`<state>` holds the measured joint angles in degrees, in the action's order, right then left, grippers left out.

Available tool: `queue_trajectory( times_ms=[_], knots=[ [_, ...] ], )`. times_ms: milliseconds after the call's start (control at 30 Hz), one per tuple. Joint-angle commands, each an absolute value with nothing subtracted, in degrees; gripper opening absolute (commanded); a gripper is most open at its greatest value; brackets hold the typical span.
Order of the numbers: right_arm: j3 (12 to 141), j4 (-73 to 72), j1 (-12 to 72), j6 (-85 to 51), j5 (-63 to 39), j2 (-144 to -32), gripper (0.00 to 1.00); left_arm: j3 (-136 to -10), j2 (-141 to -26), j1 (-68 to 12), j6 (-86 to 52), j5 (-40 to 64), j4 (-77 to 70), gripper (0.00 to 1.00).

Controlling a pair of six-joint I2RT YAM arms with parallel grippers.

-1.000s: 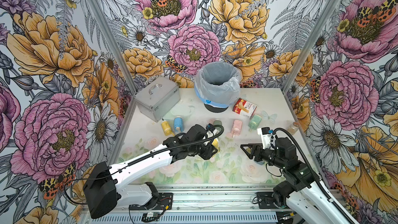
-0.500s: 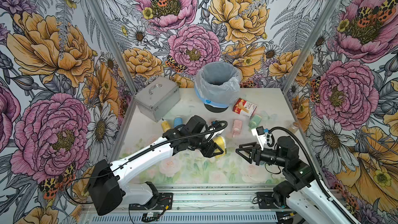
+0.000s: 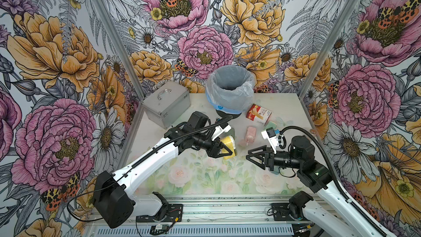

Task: Take out the pencil sharpener tray and clean the shavings
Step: Pick up the pencil sharpener from the center of the board.

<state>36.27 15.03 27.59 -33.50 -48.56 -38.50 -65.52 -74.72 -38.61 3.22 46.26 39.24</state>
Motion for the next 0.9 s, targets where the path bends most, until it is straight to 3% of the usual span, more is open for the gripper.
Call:
queue_trajectory(
  times_ms=[0, 200, 567, 867],
  knots=[
    [39.11, 13.71, 28.19, -32.69, -51.96, -39.66, 0.60, -68.30, -72.96, -37.54, 6.44, 53.69, 39.86, 0.00],
    [41.19, 14.40, 28.42, -31.58, -52.73, -41.58, 0.74, -67.87, -72.02, -36.47, 9.01, 57.42, 39.90, 0.00],
    [44.70, 15.24, 29.39, -29.99, -55.52, -46.23, 0.79, -67.17, -70.96, -36.47, 8.39, 65.68, 39.81, 0.00],
    [48.13, 15.73, 30.56, -29.97, -59.16, -48.62, 0.94, -67.50, -72.05, -36.83, 7.77, 68.11, 39.87, 0.00]
  ],
)
